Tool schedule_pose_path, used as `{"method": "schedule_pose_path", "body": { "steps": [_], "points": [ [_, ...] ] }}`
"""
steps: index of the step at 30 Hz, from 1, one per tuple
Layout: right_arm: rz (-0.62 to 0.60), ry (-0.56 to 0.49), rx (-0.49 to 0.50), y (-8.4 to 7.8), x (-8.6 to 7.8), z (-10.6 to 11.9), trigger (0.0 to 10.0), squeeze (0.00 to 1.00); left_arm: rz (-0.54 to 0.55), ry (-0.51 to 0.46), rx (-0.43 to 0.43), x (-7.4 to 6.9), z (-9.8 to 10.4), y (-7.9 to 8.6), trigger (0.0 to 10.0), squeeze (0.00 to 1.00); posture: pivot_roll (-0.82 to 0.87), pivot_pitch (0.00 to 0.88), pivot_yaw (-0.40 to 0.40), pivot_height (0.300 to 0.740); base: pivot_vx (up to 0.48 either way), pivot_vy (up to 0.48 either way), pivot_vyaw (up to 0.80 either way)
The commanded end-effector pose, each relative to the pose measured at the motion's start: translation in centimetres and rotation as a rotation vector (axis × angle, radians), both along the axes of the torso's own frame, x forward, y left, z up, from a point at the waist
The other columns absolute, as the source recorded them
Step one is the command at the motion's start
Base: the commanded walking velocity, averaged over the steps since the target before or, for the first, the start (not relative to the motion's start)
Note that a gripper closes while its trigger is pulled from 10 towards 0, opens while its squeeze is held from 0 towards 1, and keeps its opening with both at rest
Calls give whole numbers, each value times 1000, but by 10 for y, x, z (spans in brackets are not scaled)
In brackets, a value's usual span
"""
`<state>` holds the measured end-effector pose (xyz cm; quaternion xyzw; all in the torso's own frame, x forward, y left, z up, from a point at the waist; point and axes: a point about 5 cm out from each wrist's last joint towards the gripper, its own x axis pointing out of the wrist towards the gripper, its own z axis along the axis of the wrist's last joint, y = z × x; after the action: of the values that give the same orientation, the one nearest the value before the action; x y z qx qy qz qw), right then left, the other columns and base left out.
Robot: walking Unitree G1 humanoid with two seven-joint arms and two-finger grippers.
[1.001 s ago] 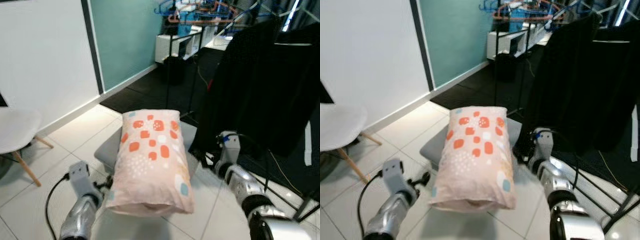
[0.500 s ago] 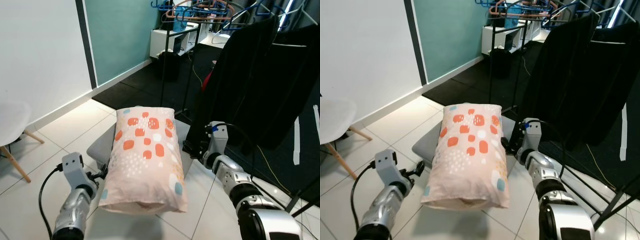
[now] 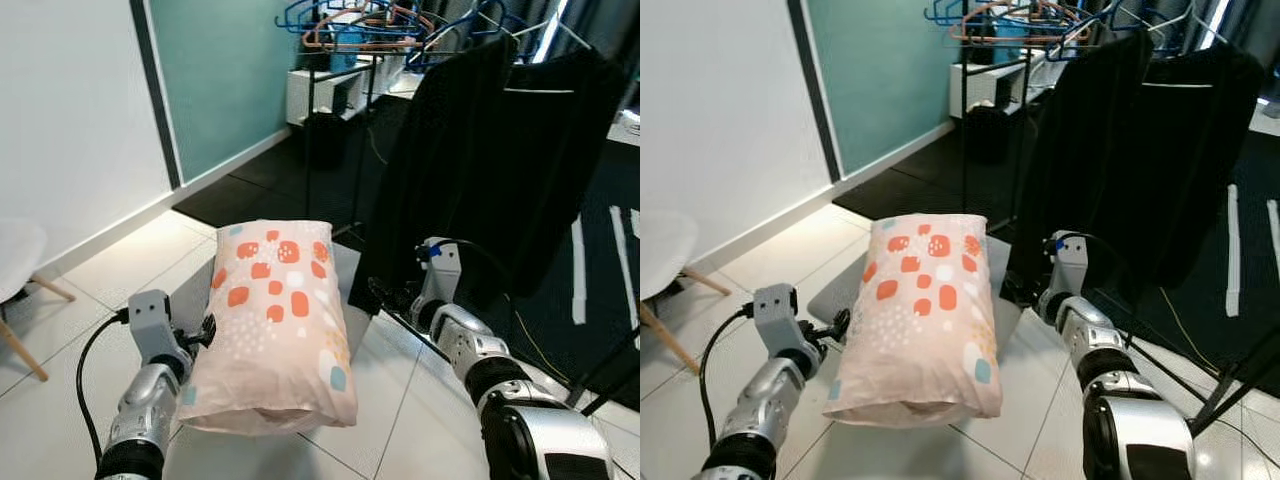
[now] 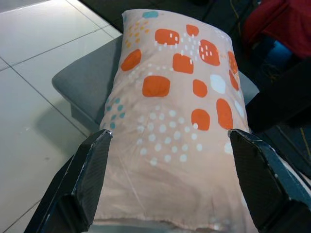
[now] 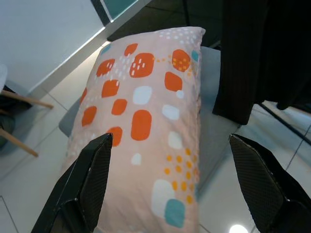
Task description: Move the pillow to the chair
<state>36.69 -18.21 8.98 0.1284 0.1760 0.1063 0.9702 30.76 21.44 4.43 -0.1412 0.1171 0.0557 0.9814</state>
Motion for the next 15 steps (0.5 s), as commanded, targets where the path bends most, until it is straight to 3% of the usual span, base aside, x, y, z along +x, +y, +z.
{"method": "schedule_pose_path", "body": {
  "steps": [1,7,15],
  "points": [
    [10,5,29,4,2,3,10000,0,12,-23,-9,2,5,6,10000,0,-181,0,-76,691,0,0,0],
    [-15,-1,113,2,6,10,10000,0,19,-86,-6,12,23,11,10000,0,-184,0,-76,656,0,0,0],
    [-44,-19,196,-4,12,23,10000,0,5,-217,-157,19,47,10,10000,0,-186,0,-72,616,0,0,0]
  ]
}}
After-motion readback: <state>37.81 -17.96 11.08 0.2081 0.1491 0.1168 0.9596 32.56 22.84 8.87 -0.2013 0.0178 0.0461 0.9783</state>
